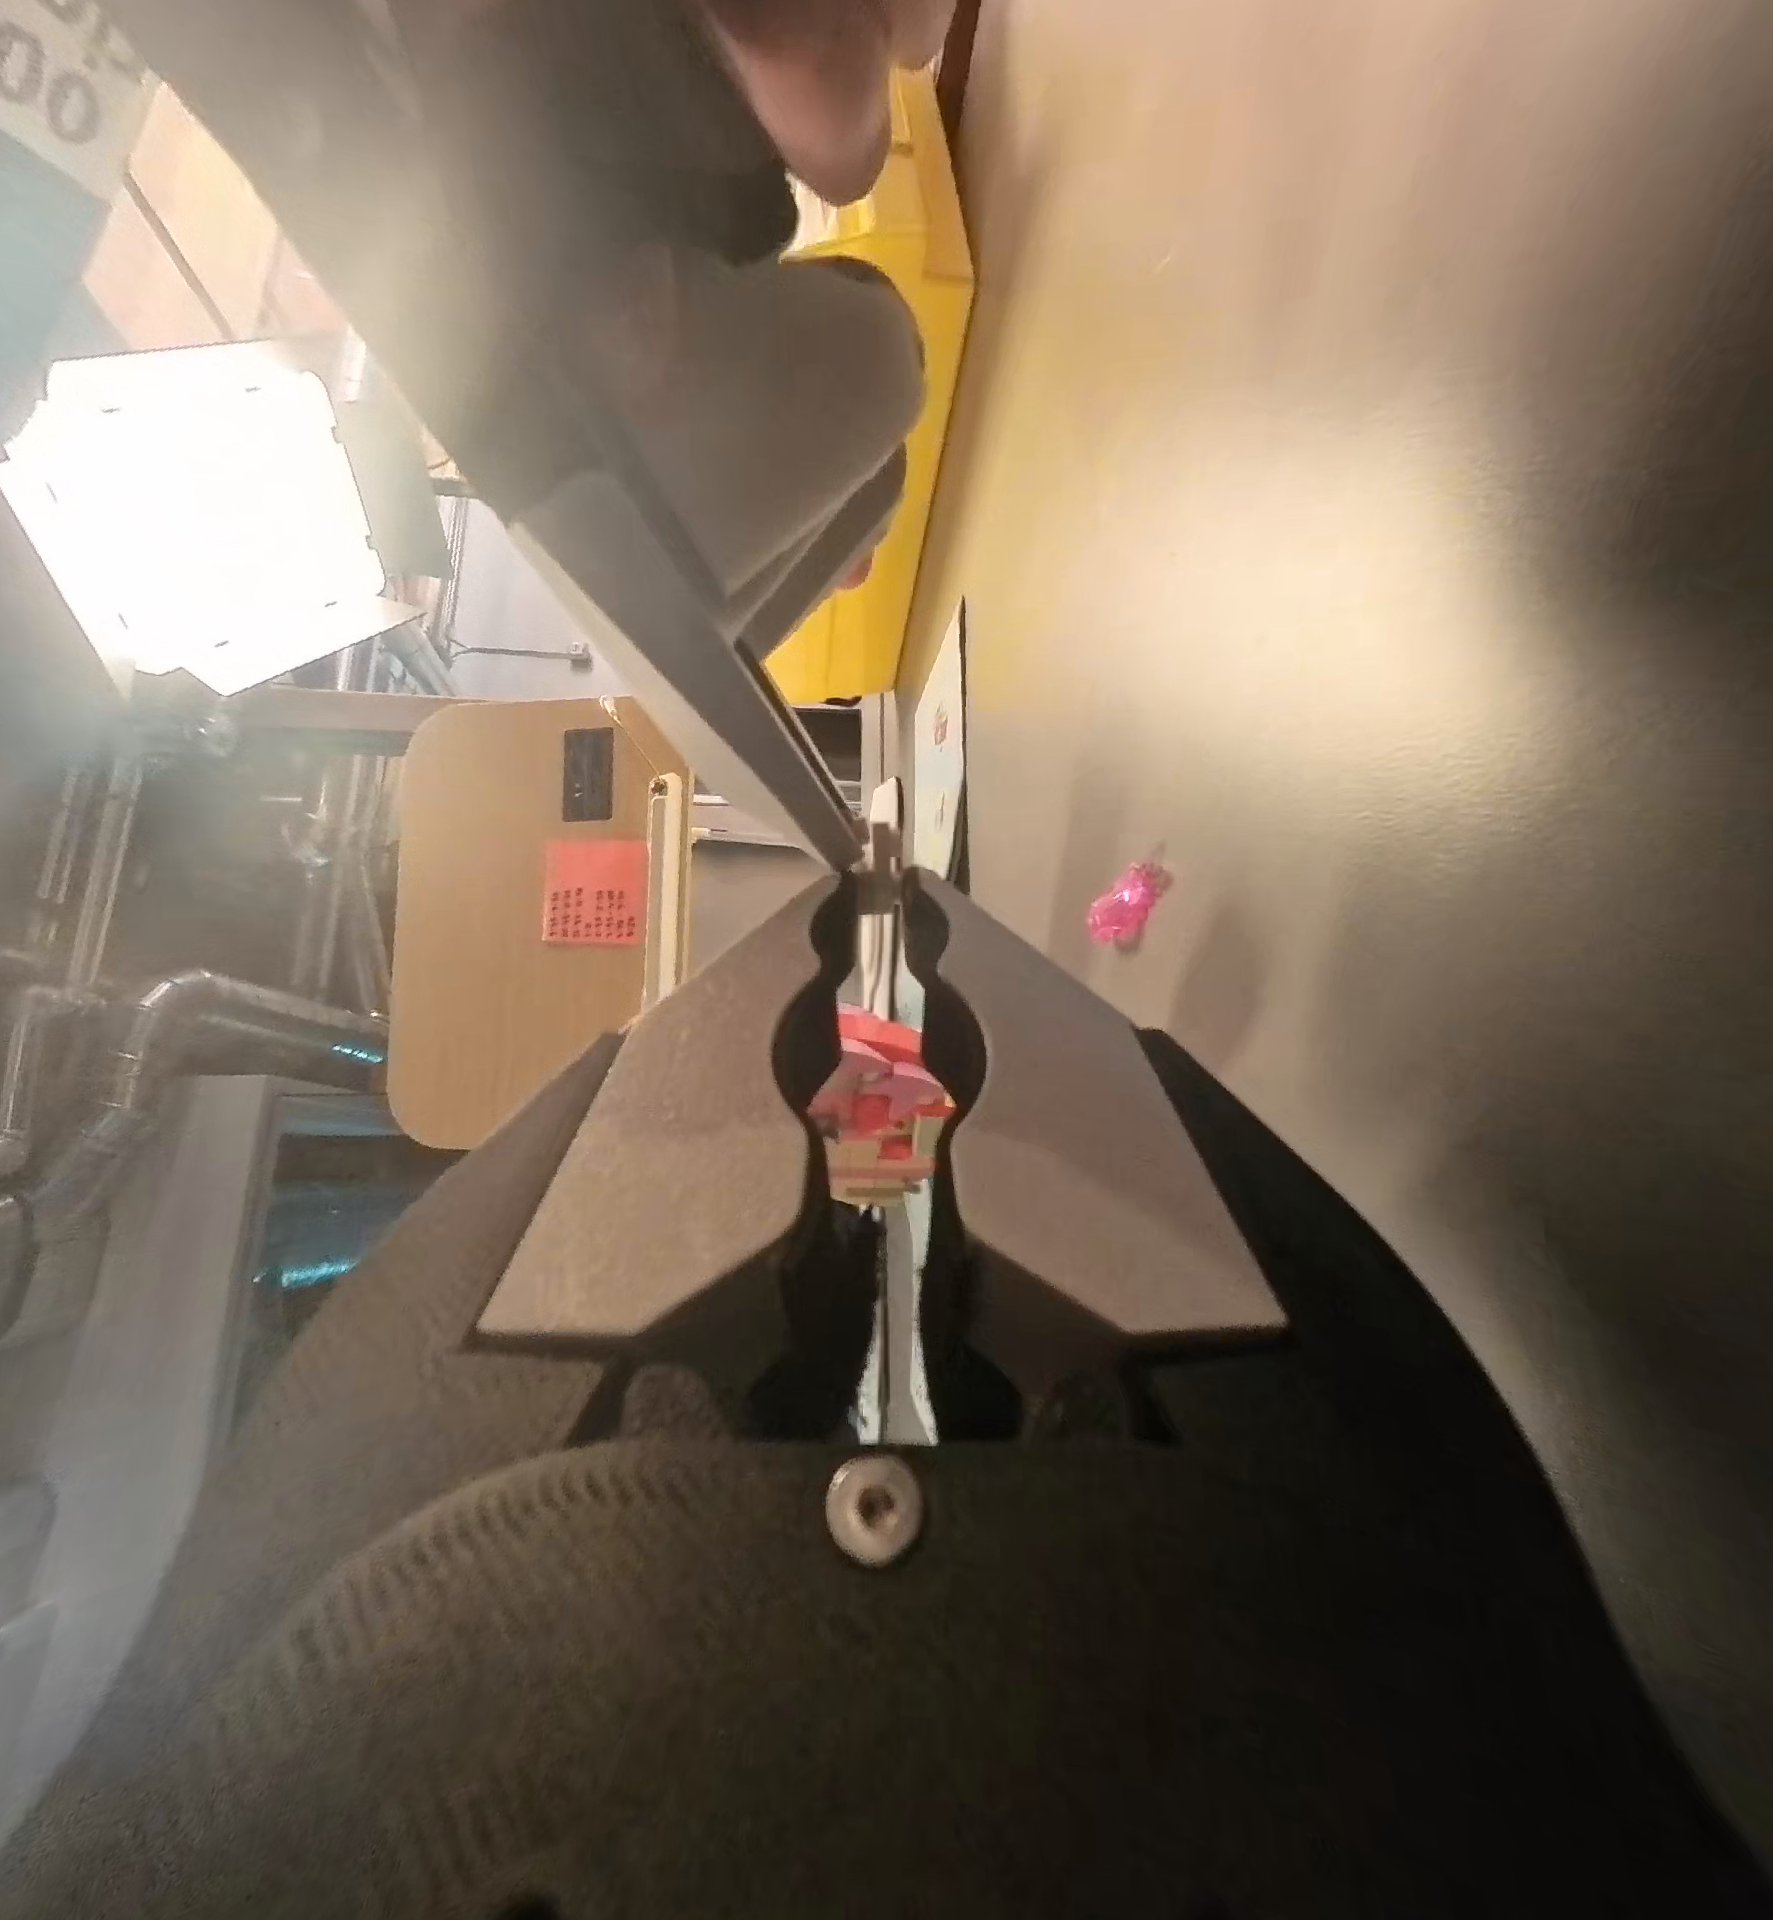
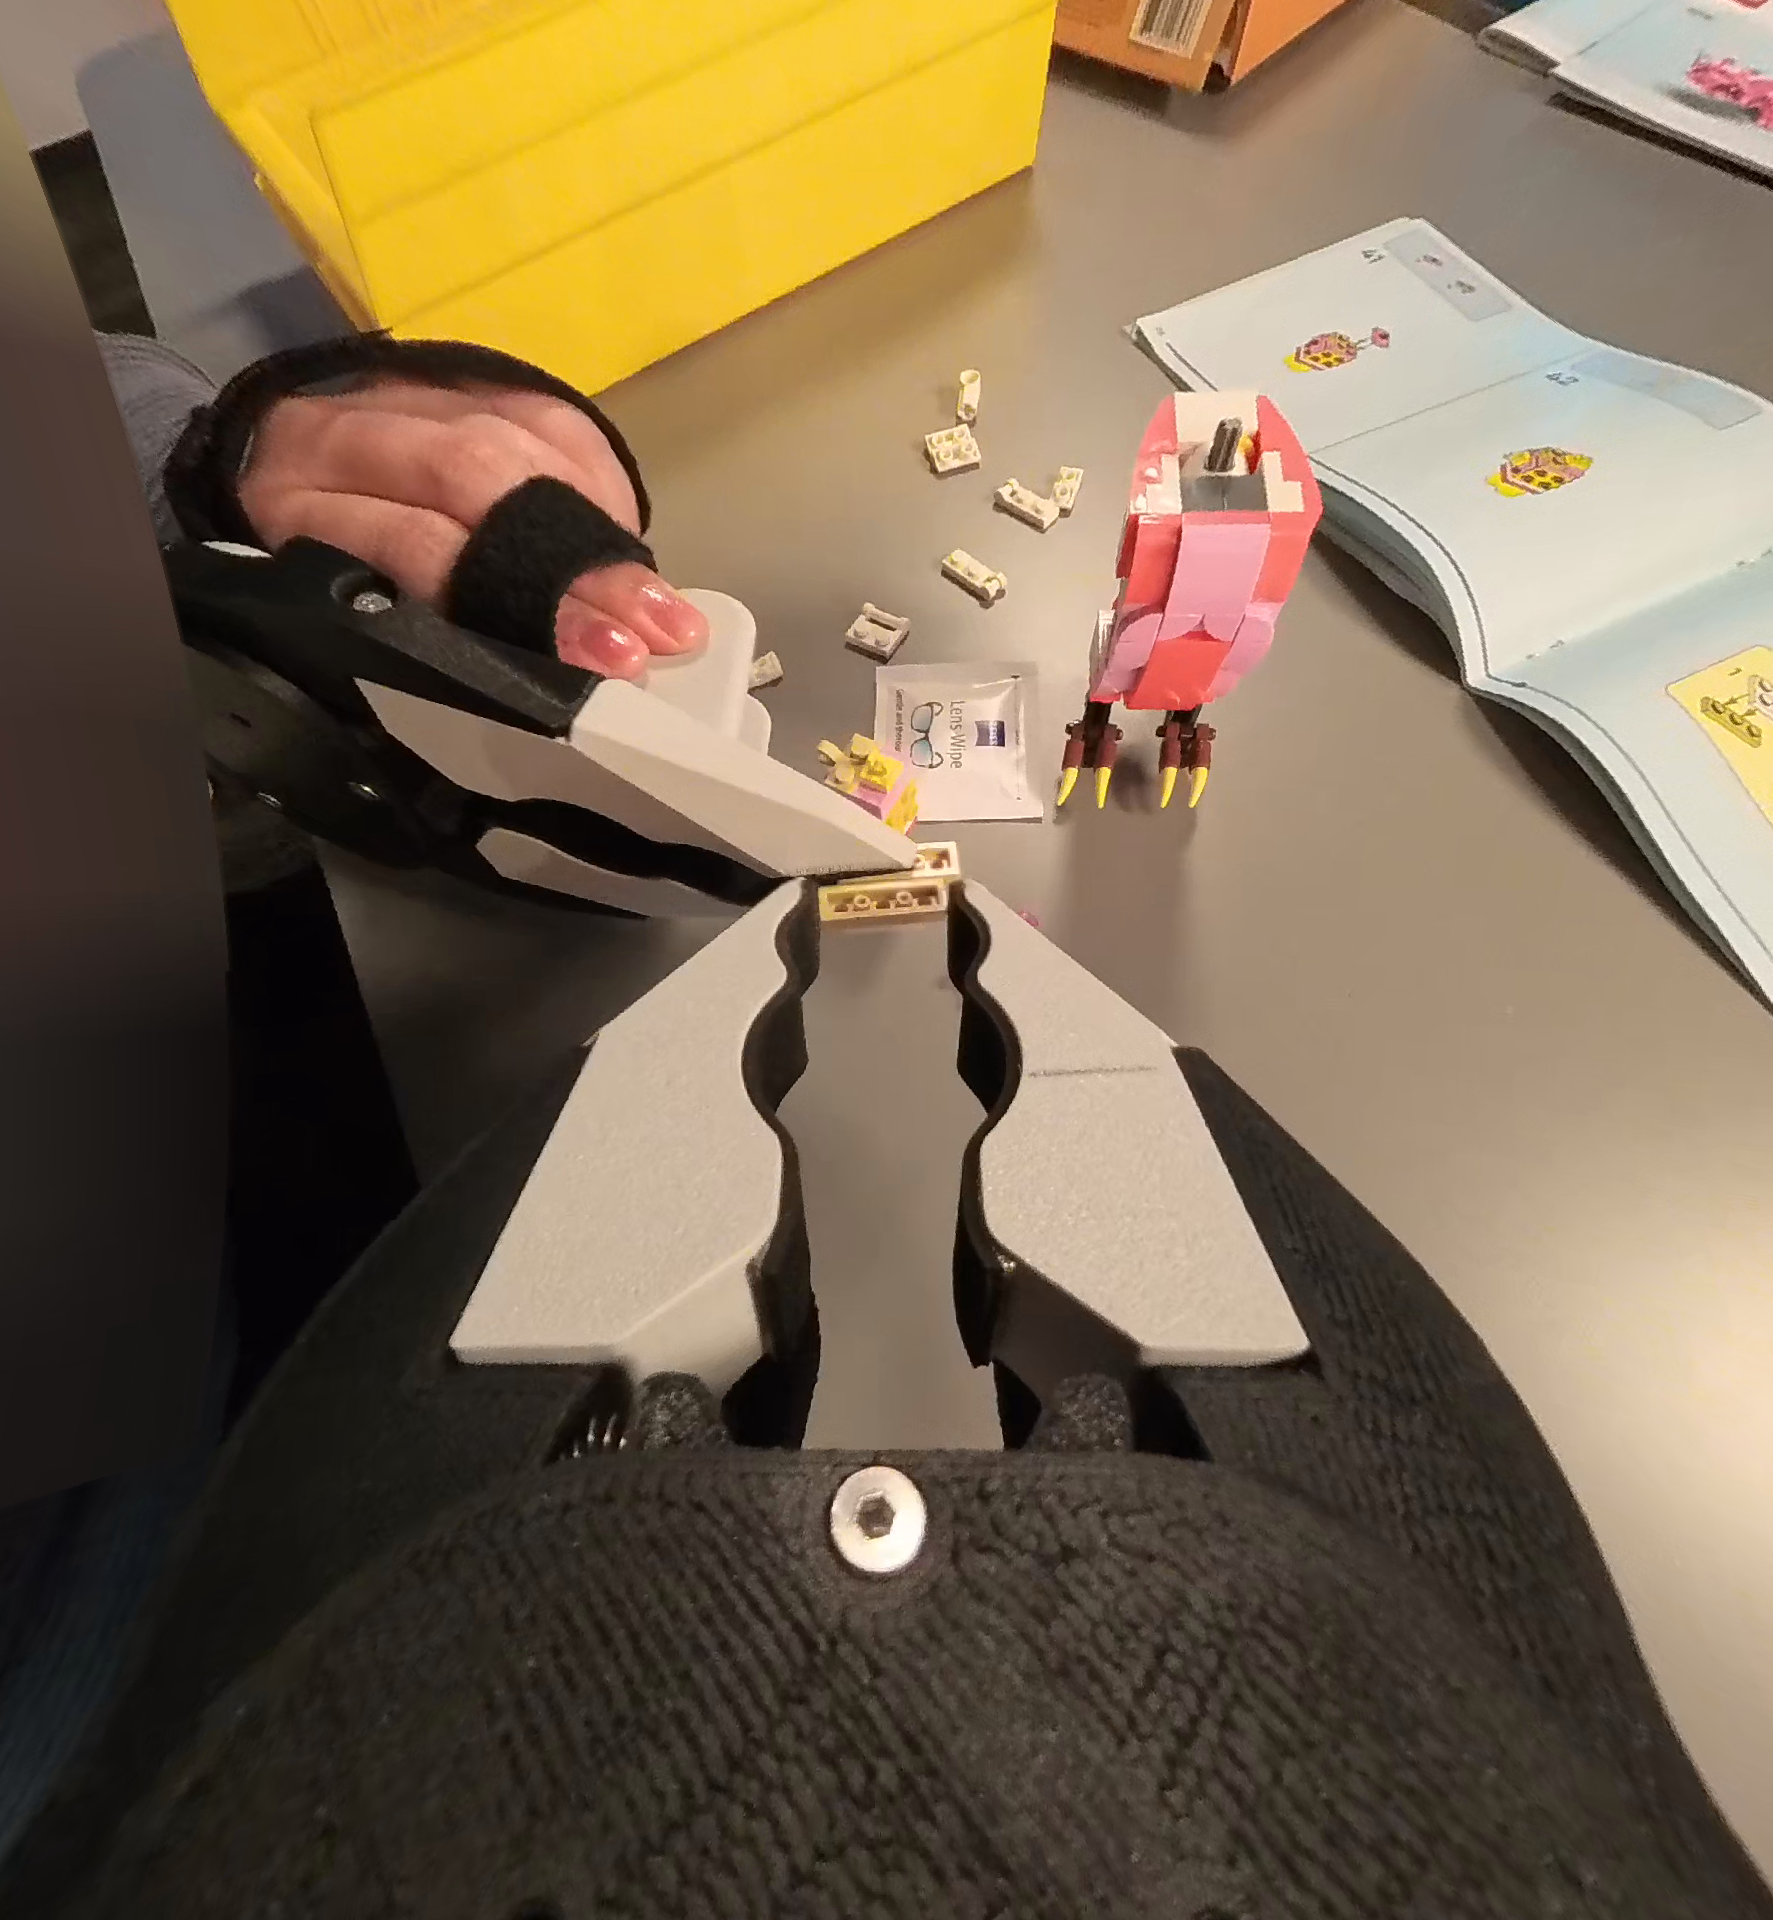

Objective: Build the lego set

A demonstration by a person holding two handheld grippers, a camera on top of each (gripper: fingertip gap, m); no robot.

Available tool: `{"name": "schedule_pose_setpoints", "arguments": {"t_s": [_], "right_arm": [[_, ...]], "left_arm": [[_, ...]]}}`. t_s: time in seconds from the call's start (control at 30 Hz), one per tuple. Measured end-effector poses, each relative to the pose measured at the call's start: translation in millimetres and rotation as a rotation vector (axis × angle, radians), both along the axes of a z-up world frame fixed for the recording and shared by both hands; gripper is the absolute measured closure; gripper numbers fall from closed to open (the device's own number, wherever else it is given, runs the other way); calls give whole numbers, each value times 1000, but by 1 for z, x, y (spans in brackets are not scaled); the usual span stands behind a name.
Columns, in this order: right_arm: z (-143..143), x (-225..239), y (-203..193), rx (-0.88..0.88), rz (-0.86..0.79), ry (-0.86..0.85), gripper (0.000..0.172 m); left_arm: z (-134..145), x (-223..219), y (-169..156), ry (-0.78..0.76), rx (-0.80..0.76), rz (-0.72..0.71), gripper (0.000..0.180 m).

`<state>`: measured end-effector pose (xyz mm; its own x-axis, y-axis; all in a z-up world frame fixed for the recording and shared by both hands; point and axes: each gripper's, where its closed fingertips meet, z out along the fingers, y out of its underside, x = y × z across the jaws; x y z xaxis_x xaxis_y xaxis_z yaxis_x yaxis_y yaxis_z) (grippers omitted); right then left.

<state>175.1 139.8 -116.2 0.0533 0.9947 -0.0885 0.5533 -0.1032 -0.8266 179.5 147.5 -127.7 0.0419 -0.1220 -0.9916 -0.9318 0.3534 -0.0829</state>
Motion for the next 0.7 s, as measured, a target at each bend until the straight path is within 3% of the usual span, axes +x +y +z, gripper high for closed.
{"name": "schedule_pose_setpoints", "arguments": {"t_s": [0.7], "right_arm": [[10,-4,2,-105,-54,90,146]], "left_arm": [[14,-3,-1,-106,-11,-10,174]]}}
